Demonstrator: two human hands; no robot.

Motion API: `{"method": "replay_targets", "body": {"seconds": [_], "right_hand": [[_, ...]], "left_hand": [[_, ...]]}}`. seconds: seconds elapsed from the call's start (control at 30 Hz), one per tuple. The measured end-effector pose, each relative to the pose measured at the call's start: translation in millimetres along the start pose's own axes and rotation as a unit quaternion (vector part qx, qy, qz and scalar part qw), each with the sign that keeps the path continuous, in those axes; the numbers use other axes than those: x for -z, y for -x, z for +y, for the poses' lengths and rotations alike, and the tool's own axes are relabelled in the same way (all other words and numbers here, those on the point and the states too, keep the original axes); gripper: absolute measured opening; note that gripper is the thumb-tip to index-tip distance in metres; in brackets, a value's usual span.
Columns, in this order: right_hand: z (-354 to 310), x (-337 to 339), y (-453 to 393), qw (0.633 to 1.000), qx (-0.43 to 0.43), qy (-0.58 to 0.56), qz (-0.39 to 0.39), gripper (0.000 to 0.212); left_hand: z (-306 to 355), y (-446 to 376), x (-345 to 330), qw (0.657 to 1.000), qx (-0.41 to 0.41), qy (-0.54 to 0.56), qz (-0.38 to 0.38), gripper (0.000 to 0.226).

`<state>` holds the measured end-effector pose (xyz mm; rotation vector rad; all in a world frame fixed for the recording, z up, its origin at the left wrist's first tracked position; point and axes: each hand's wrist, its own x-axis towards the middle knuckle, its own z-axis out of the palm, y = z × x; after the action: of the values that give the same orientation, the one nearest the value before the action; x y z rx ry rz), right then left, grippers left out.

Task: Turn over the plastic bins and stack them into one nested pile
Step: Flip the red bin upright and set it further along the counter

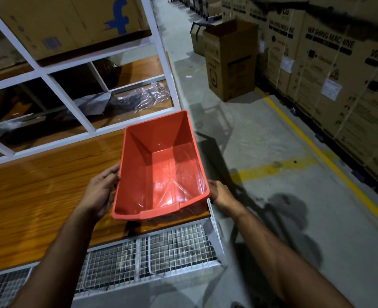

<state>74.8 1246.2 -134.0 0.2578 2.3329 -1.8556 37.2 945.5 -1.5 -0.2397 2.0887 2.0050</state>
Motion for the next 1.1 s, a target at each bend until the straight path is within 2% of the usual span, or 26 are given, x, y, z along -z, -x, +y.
{"method": "replay_targets", "body": {"seconds": [0.4, 0.53, 0.63, 0.7, 0.77, 0.9, 1.1], "right_hand": [[-7.3, 5.1, 6.6, 1.000, -0.004, 0.006, -0.005, 0.045], [-10.6, 13.1, 7.8, 0.999, 0.006, 0.039, -0.007, 0.052], [-5.3, 24.3, -1.9, 1.000, -0.006, 0.018, 0.016, 0.062], [-35.9, 33.7, 12.8, 0.997, 0.027, 0.059, 0.040, 0.053], [-69.6, 43.5, 28.6, 0.988, 0.075, 0.117, 0.064, 0.039], [-119.7, 50.7, 47.9, 0.947, 0.196, 0.220, 0.128, 0.036], [-168.4, 8.1, 52.3, 0.870, 0.258, 0.416, 0.064, 0.054]], "left_hand": [[3.4, 5.7, -4.8, 1.000, 0.010, 0.003, 0.020, 0.040], [7.9, 12.6, -12.7, 0.995, -0.016, -0.069, 0.070, 0.041], [6.2, 13.2, -11.7, 0.989, -0.045, -0.115, 0.079, 0.043], [4.8, 14.5, -9.4, 0.987, -0.061, -0.130, 0.079, 0.045], [4.4, 14.9, -7.2, 0.984, -0.074, -0.137, 0.082, 0.048], [2.6, 14.1, 4.0, 0.974, -0.094, -0.188, 0.086, 0.050], [0.3, 40.6, 32.7, 0.915, -0.191, -0.342, 0.100, 0.060]]}}
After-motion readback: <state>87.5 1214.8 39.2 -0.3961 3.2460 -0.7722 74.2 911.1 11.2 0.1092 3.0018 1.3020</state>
